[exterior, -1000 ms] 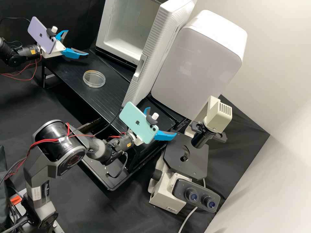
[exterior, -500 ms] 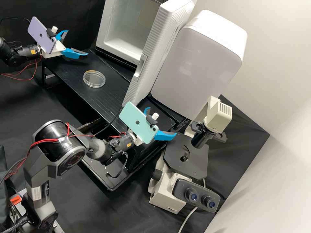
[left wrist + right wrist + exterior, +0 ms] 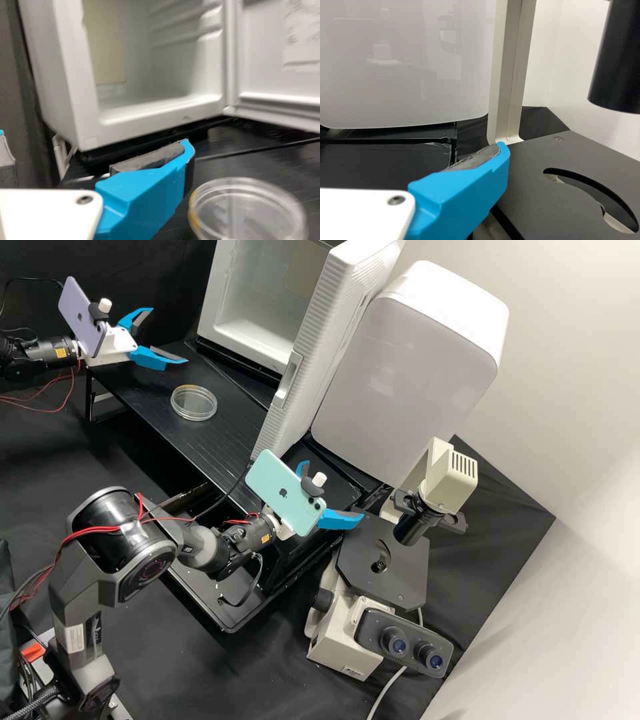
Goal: Place the petri dish in the incubator
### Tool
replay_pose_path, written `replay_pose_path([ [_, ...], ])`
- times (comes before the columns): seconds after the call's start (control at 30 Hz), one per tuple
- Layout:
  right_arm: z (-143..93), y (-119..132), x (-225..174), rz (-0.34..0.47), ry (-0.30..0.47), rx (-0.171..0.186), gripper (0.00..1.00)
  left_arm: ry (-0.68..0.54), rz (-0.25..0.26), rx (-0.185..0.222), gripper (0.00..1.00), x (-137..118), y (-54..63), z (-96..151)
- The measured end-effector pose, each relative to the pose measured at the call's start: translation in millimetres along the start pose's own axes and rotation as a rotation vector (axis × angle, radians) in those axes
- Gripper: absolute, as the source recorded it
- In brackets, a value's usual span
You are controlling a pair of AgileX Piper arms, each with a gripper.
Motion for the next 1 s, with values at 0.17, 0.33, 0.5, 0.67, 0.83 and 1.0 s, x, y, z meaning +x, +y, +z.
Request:
replay_pose_path([
  [0.17,0,0,0,0.0,0.0,0.0,1.0,-0.057,0.046,-0.018,1.0,-9,11.7,13],
  [0.33,0,0,0,0.0,0.0,0.0,1.0,-0.124,0.06,-0.019,1.0,-16,13.5,28],
  [0.5,0,0,0,0.0,0.0,0.0,1.0,-0.211,0.023,-0.031,1.0,-24,4.4,50],
  [0.67,0,0,0,0.0,0.0,0.0,1.0,-0.282,-0.022,-0.038,1.0,-33,-6.3,67],
  [0.83,0,0,0,0.0,0.0,0.0,1.0,-0.351,-0.07,-0.047,1.0,-45,-17.0,83],
  [1.0,0,0,0,0.0,0.0,0.0,1.0,-0.341,-0.104,-0.076,1.0,-52,-23.9,88],
])
